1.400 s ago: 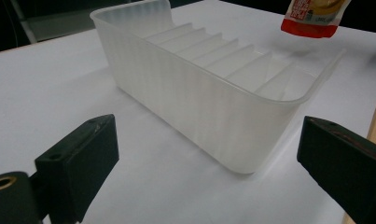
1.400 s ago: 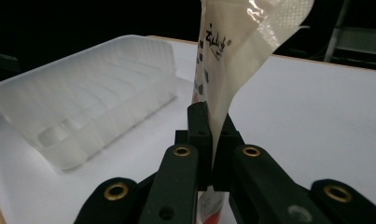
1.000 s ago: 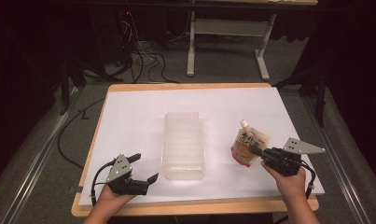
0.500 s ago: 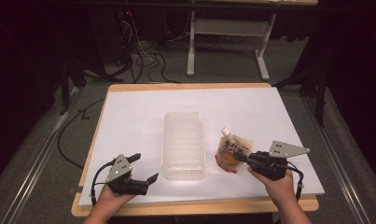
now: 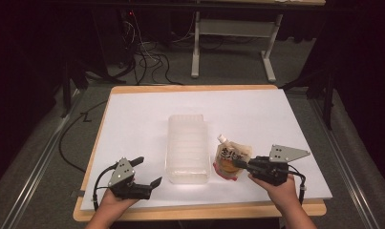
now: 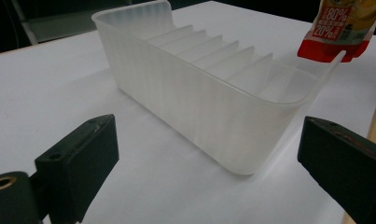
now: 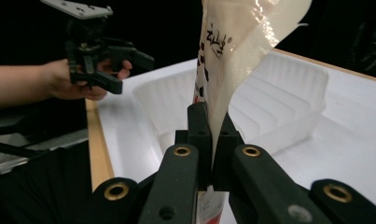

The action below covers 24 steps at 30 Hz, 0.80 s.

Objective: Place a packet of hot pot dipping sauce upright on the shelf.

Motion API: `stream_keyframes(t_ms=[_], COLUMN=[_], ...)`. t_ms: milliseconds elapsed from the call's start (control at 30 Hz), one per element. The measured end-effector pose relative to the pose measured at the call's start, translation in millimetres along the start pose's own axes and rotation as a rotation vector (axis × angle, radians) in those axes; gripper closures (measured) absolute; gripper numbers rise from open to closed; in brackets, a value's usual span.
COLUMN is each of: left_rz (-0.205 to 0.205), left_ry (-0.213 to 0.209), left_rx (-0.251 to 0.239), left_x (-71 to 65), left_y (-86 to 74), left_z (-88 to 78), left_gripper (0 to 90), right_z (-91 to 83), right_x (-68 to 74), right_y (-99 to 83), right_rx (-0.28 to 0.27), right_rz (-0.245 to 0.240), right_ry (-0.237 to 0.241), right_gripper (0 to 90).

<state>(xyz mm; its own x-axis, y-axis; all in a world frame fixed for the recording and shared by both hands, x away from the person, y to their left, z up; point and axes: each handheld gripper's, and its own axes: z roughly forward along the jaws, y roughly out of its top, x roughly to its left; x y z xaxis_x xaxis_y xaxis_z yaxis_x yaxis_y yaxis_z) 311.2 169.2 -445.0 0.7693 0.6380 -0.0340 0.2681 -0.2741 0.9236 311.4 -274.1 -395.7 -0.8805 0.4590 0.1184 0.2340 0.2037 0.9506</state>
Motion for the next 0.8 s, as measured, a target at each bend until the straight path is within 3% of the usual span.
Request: stream_keyframes(t_ms=[267,800], left_rz=[0.001,-0.002], left_ry=[0.002,0.002], left_rx=[0.006,0.003], left_x=[0.4,0.8], left_y=[-0.8,-0.6], left_z=[0.0,-0.8], left_gripper=[5.9,5.9], right_z=[11.2,42.7], right_x=[-5.7,-11.9], right_y=[15.0,28.4], right_rx=[0.033,0.090], right_rz=[-0.017,-0.040], right_ry=[0.098,0.187], right_gripper=[90.0,90.0])
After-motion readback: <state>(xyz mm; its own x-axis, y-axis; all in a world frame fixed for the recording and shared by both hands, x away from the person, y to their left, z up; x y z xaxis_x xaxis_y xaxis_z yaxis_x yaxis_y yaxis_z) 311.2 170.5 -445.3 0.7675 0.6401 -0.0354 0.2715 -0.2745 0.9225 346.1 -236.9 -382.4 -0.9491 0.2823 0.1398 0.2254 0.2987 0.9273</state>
